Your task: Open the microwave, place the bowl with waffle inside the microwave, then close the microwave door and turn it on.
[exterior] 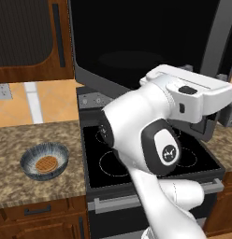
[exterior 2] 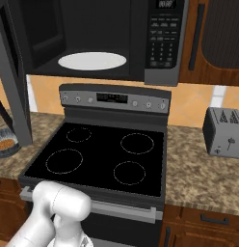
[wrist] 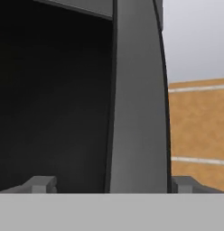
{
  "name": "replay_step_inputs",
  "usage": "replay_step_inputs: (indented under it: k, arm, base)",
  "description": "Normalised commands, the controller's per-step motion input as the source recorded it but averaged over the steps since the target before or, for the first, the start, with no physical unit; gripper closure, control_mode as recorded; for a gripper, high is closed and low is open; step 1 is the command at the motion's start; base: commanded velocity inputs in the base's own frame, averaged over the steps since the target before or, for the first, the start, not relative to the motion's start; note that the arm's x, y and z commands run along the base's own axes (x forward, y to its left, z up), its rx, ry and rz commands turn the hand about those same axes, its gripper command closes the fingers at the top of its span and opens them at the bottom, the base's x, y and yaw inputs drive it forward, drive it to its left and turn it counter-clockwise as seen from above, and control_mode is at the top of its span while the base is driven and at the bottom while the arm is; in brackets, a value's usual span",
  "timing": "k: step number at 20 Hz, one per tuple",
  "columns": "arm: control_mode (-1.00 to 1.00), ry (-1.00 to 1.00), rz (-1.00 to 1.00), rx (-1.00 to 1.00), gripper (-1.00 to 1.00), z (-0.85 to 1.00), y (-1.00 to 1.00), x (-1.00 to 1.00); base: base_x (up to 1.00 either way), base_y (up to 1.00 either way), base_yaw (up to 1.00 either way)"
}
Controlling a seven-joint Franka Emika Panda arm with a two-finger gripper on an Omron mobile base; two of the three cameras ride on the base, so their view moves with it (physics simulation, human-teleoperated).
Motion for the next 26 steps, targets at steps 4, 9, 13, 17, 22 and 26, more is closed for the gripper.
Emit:
replay_step_inputs:
  k: [4,9,13,17,22,26]
  arm:
    - [-1.0,0.1,-0.07,0.06,-1.0,0.26,0.29,-0.11]
    - [-1.0,0.19,0.0,0.07,-1.0,0.01,0.24,-0.55]
    - [-1.0,0.13,0.04,0.15,-1.0,0.0,-0.12,-0.46]
    - [-1.0,0.02,0.32,0.46,-1.0,-0.16,-1.0,-0.08]
    - [-1.0,-0.1,0.43,0.4,-1.0,-0.25,-0.91,-0.25]
    - [-1.0,-0.24,0.83,0.24,-1.0,-0.26,-0.4,-0.34]
  base:
    - [0.0,0.0,0.0]
    - [0.0,0.0,0.0]
    - [0.0,0.0,0.0]
    - [0.0,0.0,0.0]
    - [0.0,0.0,0.0]
    - [0.0,0.0,0.0]
